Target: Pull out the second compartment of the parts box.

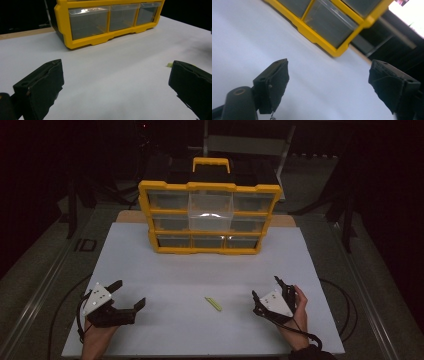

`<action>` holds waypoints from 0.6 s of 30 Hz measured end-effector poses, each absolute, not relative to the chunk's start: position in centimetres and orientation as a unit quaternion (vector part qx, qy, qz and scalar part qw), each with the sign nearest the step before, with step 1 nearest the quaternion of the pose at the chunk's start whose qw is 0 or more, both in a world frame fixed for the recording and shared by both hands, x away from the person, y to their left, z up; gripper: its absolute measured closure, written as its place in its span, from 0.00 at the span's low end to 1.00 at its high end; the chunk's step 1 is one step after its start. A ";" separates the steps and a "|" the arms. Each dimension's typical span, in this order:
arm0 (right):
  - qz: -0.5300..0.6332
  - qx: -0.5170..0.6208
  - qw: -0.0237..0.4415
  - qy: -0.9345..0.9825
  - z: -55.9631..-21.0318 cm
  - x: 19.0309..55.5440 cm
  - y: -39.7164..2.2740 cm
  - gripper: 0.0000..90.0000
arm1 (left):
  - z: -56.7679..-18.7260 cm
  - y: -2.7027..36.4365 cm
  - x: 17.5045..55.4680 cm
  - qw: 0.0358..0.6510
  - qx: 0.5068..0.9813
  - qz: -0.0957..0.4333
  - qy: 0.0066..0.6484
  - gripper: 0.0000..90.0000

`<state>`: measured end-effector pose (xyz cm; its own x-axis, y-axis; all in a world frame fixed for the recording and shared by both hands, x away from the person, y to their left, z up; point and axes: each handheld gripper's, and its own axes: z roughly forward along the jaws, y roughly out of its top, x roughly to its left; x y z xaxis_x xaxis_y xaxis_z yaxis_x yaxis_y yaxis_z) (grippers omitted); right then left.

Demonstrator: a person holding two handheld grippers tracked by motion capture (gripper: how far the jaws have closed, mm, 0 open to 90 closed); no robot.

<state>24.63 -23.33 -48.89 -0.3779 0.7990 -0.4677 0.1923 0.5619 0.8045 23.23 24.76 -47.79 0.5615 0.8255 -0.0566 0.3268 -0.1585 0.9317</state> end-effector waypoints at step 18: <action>0.500 0.407 0.288 0.708 -48.9 25.2 -28.5 0.14 | -46.2 24.5 23.8 0.505 0.727 0.252 0.391 0.01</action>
